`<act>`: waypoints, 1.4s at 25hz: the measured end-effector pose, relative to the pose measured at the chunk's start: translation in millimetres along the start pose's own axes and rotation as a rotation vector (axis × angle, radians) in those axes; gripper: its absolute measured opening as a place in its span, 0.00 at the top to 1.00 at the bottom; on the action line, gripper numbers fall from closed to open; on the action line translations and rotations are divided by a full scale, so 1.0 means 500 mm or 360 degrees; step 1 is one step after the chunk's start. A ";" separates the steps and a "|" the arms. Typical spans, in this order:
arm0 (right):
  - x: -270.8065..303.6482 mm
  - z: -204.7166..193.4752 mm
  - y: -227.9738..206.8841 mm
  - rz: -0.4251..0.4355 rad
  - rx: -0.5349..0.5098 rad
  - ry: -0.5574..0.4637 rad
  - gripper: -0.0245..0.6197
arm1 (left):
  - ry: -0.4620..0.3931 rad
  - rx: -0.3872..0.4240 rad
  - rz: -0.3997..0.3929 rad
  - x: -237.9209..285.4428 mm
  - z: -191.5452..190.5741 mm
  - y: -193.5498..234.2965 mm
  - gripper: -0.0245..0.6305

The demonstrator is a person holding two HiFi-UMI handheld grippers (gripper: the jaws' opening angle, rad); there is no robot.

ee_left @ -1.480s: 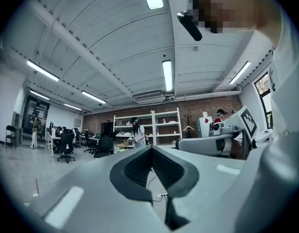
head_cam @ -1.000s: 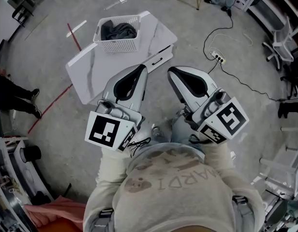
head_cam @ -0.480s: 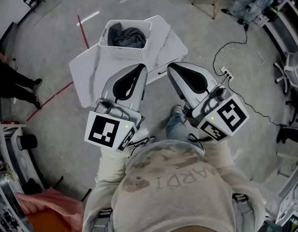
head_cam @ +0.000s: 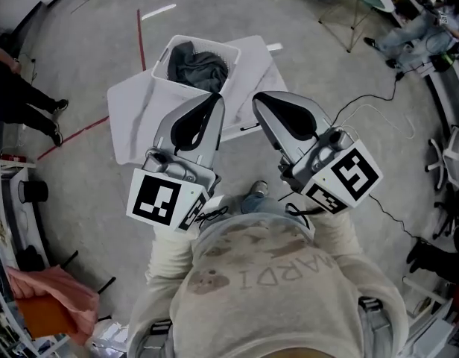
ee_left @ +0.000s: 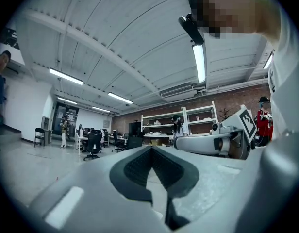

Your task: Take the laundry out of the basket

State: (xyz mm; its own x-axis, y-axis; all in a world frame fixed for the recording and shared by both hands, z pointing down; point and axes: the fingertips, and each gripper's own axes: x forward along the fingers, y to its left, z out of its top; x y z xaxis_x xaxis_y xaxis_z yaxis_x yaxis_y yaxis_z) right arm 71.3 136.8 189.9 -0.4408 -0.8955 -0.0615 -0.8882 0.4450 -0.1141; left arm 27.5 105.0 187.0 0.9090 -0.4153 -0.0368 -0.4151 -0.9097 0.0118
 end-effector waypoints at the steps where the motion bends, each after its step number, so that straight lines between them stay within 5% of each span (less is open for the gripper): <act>1: 0.001 0.000 -0.016 0.0019 0.0001 0.0002 0.92 | -0.0004 0.0003 0.0019 0.014 0.000 0.001 0.96; 21: 0.156 -0.041 -0.212 0.0140 0.0058 0.0072 0.92 | 0.0044 -0.0019 0.0207 0.178 -0.055 0.177 0.96; 35: 0.476 -0.044 -0.354 0.0271 0.0056 0.0126 0.92 | 0.0045 -0.0019 0.0331 0.303 -0.052 0.490 0.96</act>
State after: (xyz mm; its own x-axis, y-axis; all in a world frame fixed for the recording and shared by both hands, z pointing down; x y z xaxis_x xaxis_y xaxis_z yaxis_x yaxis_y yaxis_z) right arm 120.7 -155.3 217.1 -0.5943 -0.8043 -0.0048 -0.7956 0.5887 -0.1433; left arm 64.3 -181.0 210.4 0.8046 -0.5938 -0.0043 -0.5935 -0.8044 0.0284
